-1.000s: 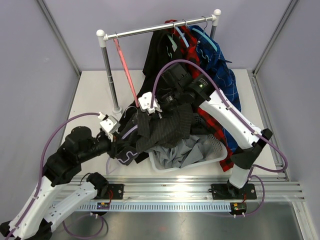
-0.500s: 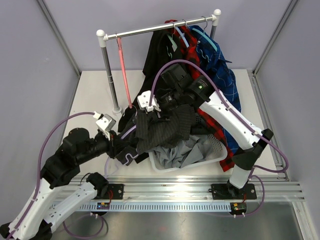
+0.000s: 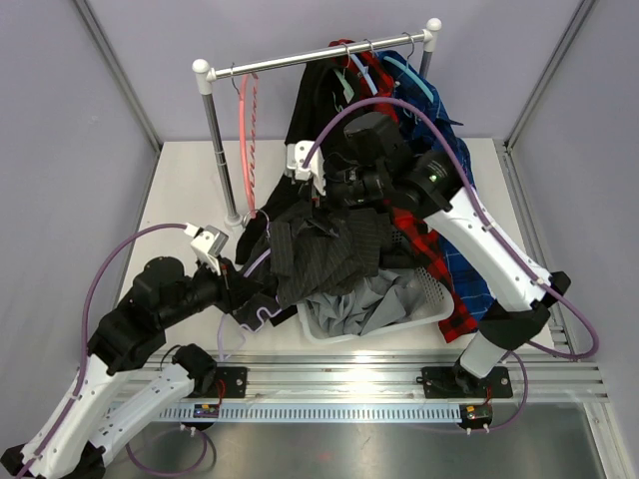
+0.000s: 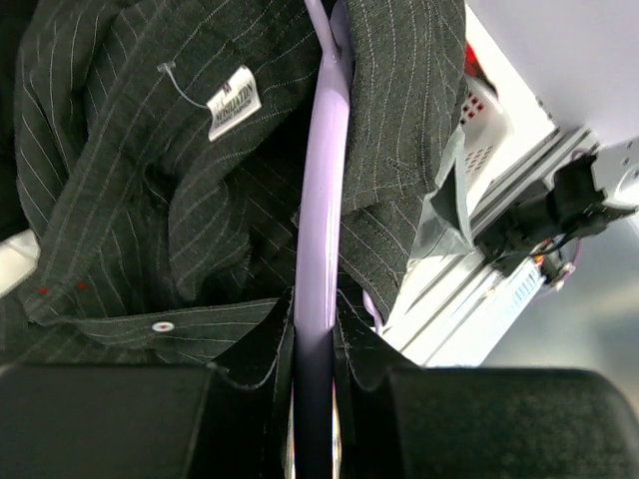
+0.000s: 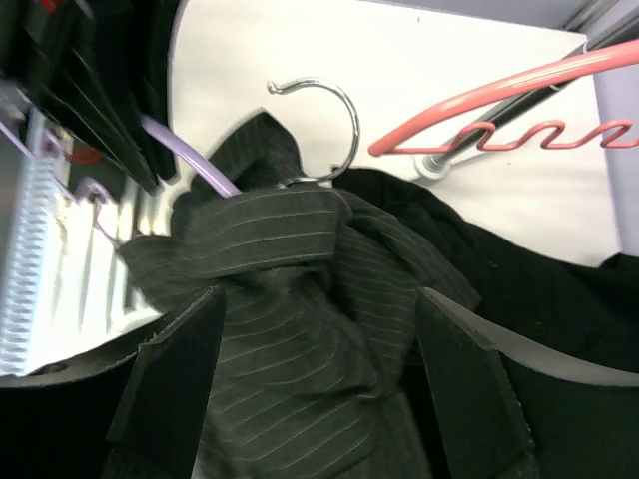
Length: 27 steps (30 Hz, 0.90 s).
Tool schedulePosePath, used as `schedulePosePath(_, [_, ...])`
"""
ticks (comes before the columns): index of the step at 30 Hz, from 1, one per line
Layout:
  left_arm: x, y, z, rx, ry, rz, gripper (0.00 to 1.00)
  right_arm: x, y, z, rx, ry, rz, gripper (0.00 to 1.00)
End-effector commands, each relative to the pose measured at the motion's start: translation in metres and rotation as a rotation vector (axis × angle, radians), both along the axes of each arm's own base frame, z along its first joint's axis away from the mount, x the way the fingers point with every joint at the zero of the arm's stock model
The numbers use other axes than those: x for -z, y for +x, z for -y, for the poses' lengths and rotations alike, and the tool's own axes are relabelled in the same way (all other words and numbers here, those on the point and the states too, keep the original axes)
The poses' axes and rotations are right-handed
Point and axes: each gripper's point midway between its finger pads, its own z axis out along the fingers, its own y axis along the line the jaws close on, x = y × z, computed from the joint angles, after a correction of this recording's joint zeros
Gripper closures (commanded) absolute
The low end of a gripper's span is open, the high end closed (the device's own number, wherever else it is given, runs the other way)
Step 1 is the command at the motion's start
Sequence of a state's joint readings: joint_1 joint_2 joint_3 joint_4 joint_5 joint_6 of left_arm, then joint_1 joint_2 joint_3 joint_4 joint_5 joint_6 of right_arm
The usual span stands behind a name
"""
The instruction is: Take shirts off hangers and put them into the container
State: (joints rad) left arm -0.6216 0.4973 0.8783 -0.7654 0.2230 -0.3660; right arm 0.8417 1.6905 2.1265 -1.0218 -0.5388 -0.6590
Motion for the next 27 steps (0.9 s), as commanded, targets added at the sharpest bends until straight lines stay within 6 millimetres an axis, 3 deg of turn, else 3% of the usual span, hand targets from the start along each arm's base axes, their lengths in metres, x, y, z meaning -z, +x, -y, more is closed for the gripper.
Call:
schedulePosePath(1, [-0.032,0.009,0.005,-0.06,-0.148,0.053,1.0,-0.045,-0.025,0.006,0.097,0.156,-0.163,0.17])
schedulePosePath(3, [-0.034,0.01,0.007,-0.073,-0.184,0.033,1.0,-0.046,-0.041,0.005,0.067,0.18,-0.259,0.2])
schedulePosePath(4, [-0.037,0.011,0.008,-0.076,-0.202,0.037,1.0,-0.031,-0.05,0.001,0.072,0.166,-0.38,0.21])
schedulePosePath(6, [-0.04,0.011,0.011,-0.08,-0.239,0.021,1.0,-0.026,-0.05,-0.006,0.106,0.19,-0.428,0.23])
schedulePosePath(7, [-0.045,0.012,0.013,-0.077,-0.26,0.024,1.0,-0.006,-0.042,-0.008,0.192,0.163,-0.462,0.23])
schedulePosePath(9, [-0.045,0.012,0.017,-0.075,-0.292,-0.002,1.0,0.005,-0.031,-0.014,0.274,0.17,-0.469,0.24])
schedulePosePath(10, [-0.048,0.013,0.018,-0.075,-0.309,-0.001,1.0,0.009,-0.02,-0.014,0.388,0.187,-0.521,0.24])
schedulePosePath(13, [-0.049,0.013,0.021,-0.078,-0.339,-0.019,1.0,0.012,-0.007,-0.023,0.504,0.257,-0.599,0.24])
schedulePosePath(21, [-0.046,0.015,0.022,-0.091,-0.356,-0.042,1.0,0.02,-0.013,-0.043,0.517,0.262,-0.716,0.3])
schedulePosePath(25, [-0.045,0.015,0.022,-0.092,-0.354,-0.037,1.0,0.024,-0.02,-0.054,0.474,0.24,-0.761,0.46])
schedulePosePath(27, [-0.045,0.015,0.019,-0.1,-0.339,-0.029,1.0,0.028,-0.025,-0.058,0.443,0.22,-0.787,0.67])
